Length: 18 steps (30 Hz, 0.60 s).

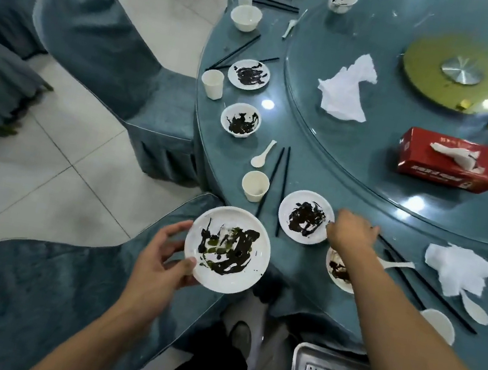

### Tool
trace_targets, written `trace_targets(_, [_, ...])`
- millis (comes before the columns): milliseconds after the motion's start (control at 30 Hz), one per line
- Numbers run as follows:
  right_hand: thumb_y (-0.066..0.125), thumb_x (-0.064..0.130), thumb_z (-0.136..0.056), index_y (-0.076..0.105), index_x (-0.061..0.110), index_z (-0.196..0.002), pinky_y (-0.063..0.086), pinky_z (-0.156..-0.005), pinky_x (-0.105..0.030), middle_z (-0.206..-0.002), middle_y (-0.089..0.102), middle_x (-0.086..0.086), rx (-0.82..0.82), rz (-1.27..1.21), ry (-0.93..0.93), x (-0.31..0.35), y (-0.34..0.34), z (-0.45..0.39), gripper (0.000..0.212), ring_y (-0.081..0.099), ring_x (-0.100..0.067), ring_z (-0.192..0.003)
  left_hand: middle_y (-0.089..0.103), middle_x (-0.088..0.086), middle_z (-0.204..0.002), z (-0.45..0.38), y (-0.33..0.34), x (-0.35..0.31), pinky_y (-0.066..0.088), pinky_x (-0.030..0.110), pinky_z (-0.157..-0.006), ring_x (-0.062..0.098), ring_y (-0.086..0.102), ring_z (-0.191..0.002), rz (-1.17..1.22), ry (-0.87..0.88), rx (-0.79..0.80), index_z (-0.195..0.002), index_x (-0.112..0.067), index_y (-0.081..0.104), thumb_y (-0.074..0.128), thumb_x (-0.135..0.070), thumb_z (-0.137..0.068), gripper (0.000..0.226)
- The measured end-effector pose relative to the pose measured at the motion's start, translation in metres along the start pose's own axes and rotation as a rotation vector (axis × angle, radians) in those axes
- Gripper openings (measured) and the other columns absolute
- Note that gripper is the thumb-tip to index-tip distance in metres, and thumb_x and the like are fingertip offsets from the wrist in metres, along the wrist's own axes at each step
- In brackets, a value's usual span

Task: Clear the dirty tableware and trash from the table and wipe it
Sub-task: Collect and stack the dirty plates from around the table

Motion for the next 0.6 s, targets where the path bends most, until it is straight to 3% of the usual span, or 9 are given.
trace_targets(167, [0.055, 0.028, -0.092, 0.06, 0.019, -0.109, 0.031, -0.094, -0.039, -0.107, 0.069, -0.012, -0.073, -0.059, -0.005, 0.001, 0.016, -0.019, 0.02, 0.06, -0.031, -0.107, 0.073, -0.001, -0.118, -0.006, -0.002, 0.002, 0.063, 0.036, -0.072, 0.02, 0.073, -0.103, -0.012, -0.035, -0.048, -0.127, -0.028, 0.061, 0.059, 0.013, -0.093, 0.053])
trace_targets(300, [0.059, 0.043, -0.092, 0.059, 0.018, -0.112, 0.033, -0.094, -0.039, -0.107, 0.07, -0.012, -0.103, -0.077, -0.007, 0.0, 0.028, -0.021, 0.032, 0.062, -0.032, -0.107, 0.072, -0.001, -0.119, -0.004, -0.004, 0.006, 0.063, 0.038, -0.071, 0.019, 0.074, -0.1, -0.014, -0.035, -0.066, -0.128, -0.026, 0.061, 0.059, 0.014, -0.092, 0.054])
trace_targets(400, [0.061, 0.036, -0.092, 0.062, 0.016, -0.108, 0.033, -0.093, -0.039, -0.106, 0.071, -0.013, -0.12, -0.114, 0.015, 0.006, 0.032, -0.026, 0.026, 0.062, -0.032, -0.105, 0.072, 0.0, -0.119, -0.004, -0.007, 0.005, 0.064, 0.039, -0.071, 0.02, 0.074, -0.098, -0.008, -0.018, -0.075, -0.128, -0.024, 0.06, 0.058, 0.016, -0.092, 0.054])
trace_targets(500, [0.059, 0.021, -0.089, 0.071, 0.015, -0.102, 0.037, -0.095, -0.039, -0.103, 0.071, -0.017, -0.118, -0.32, 0.114, 0.004, 0.029, -0.023, 0.018, 0.063, -0.035, -0.102, 0.072, 0.001, -0.119, -0.004, -0.017, 0.004, 0.064, 0.039, -0.071, 0.018, 0.074, -0.096, 0.003, -0.015, -0.073, -0.128, -0.023, 0.06, 0.057, 0.016, -0.092, 0.053])
trace_targets(600, [0.061, 0.02, -0.09, 0.073, 0.012, -0.103, 0.047, -0.095, -0.042, -0.104, 0.073, -0.017, -0.213, -0.626, 0.201, -0.003, 0.014, -0.003, 0.019, 0.065, -0.039, -0.102, 0.072, 0.002, -0.12, -0.003, -0.033, 0.004, 0.063, 0.035, -0.071, 0.018, 0.073, -0.1, 0.025, 0.002, -0.073, -0.129, -0.024, 0.06, 0.058, 0.015, -0.093, 0.053])
Point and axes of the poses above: each hand's wrist, its own z-axis away from the middle knuckle, its own y-axis out of the palm, x = y × z, the point moved 2 cm from there along -z, towards the middle knuckle
